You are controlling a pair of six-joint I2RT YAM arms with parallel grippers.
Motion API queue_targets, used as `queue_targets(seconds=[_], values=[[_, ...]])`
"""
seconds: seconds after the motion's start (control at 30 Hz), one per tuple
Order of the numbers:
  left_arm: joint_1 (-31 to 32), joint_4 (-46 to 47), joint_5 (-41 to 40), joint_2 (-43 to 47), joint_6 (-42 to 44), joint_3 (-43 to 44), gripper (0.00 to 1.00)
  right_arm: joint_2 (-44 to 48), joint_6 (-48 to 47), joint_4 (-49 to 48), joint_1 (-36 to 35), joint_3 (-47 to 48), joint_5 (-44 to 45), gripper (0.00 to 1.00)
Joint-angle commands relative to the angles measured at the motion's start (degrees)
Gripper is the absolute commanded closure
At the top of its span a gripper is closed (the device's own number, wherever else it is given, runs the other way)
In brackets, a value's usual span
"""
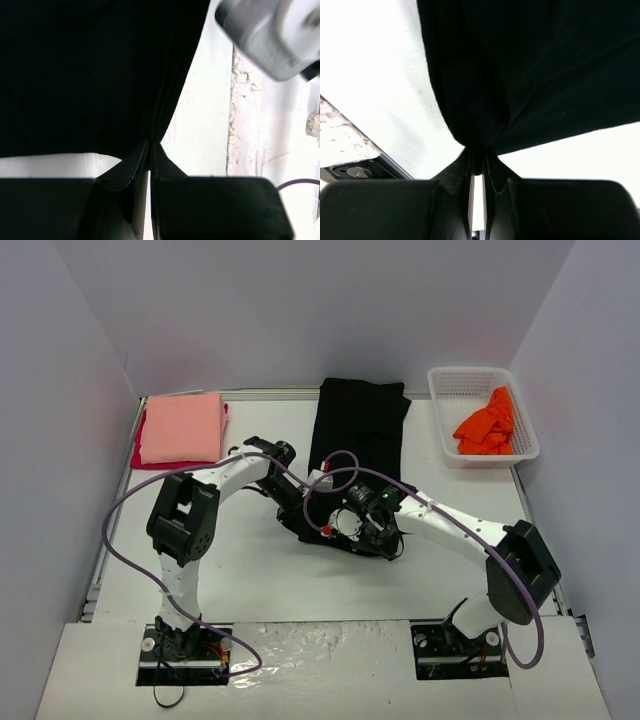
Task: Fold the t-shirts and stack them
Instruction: Grab the bottom of the folded rectangular tshirt with both arms, then fold the folded rectangular tshirt in 1/3 of the way
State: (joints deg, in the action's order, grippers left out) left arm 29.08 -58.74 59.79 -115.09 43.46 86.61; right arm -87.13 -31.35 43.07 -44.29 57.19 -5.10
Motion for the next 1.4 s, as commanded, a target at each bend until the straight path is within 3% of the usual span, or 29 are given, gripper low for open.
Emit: queue_targets(seconds=[0.0, 0.27, 0.4, 0.47, 0.63, 0.77, 0.8, 0.9, 0.97, 1.37], values=[[-0.2, -3.4, -1.2, 5.4, 3.9, -1.2, 0.98, 3.2, 1.3, 6.7, -0.1, 2.8, -1.2, 1.0], [0.2, -15.1, 1.6, 8.3, 13.6, -0.1, 0.98, 4.7, -0.8, 13.0, -0.1, 6.4, -6.3, 1.0], [0.4, -25.4, 3.4, 7.5, 25.9, 2.2, 0.98, 7.0, -2.7, 16.2, -0.1, 8.6, -11.0, 1.0], [0.5, -34.8, 4.5, 6.3, 32.4, 3.6, 0.98, 7.8, -3.2, 17.4, -0.1, 9.0, -12.0, 1.0], [0.5, -36.0, 6.6, 8.7, 35.8, 3.4, 0.98, 9.4, -4.2, 19.4, -0.2, 10.1, -14.0, 1.0], [0.5, -27.2, 6.2, 11.7, 24.7, 3.2, 0.98, 10.2, -5.2, 19.5, 0.1, 10.8, -13.5, 1.0], [0.5, -24.3, 4.7, 12.6, 17.8, 2.9, 0.98, 10.1, -5.3, 19.3, 0.2, 11.0, -12.6, 1.0], [0.5, -6.4, -0.9, 18.6, 4.6, 0.4, 0.98, 9.2, -6.0, 18.4, 1.9, 12.3, -11.6, 1.0], [0.5, -0.3, -4.1, 20.4, -1.7, -1.2, 0.98, 8.6, -6.2, 17.2, 4.5, 14.0, -10.9, 1.0], [0.5, 11.1, -14.3, 19.7, -12.5, 1.0, 0.97, 1.0, -8.5, 12.1, 13.2, 20.2, -8.2, 1.0]])
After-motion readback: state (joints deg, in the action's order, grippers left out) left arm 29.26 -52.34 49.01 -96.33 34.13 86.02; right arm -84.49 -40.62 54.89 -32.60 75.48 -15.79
